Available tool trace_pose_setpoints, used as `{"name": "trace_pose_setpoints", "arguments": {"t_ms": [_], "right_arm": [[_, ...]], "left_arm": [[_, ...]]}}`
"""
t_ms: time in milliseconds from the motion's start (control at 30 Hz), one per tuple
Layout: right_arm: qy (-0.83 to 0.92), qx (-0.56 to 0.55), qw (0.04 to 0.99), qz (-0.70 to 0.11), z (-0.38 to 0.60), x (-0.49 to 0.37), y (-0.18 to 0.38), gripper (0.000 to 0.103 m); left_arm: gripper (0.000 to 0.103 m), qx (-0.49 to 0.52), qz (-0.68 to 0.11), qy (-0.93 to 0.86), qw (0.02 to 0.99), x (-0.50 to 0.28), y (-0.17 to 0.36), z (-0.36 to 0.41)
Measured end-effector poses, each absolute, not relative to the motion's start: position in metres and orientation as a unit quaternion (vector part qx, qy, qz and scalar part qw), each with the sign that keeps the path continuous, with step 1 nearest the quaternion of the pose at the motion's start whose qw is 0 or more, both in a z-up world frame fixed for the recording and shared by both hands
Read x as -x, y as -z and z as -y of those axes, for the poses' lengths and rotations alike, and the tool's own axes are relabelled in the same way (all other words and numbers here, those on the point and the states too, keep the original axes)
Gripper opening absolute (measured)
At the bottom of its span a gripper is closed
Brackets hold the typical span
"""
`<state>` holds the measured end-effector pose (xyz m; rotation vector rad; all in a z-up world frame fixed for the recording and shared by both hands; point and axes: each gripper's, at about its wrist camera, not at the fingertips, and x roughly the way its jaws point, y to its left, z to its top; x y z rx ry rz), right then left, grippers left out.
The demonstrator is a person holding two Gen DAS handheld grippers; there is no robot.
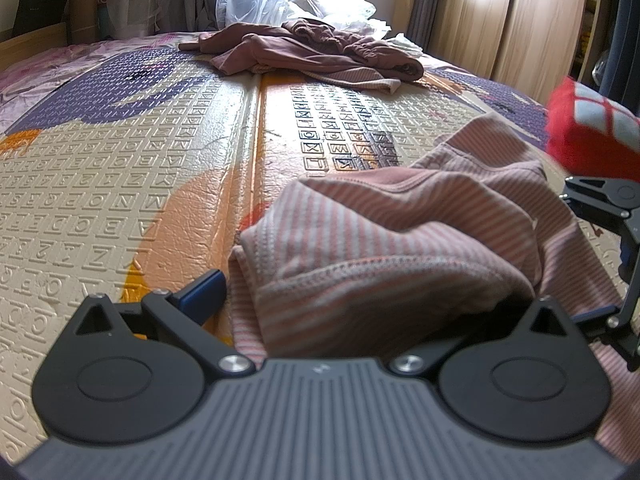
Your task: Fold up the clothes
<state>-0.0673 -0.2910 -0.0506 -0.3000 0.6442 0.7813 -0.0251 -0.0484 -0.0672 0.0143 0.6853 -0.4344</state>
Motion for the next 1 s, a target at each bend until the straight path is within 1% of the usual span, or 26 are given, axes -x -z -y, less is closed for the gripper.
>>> {"name": "trace_pose_setpoints", "arguments": {"t_ms": [1000], "right_arm": [[-0.373, 0.141, 0.864, -0.307, 0.2903, 0.0679, 0.0494, 0.103]], "left_arm": [[0.103, -0.007, -0.333, 0.211, 0.919, 0.0253, 0.0671, 0.0485]]}}
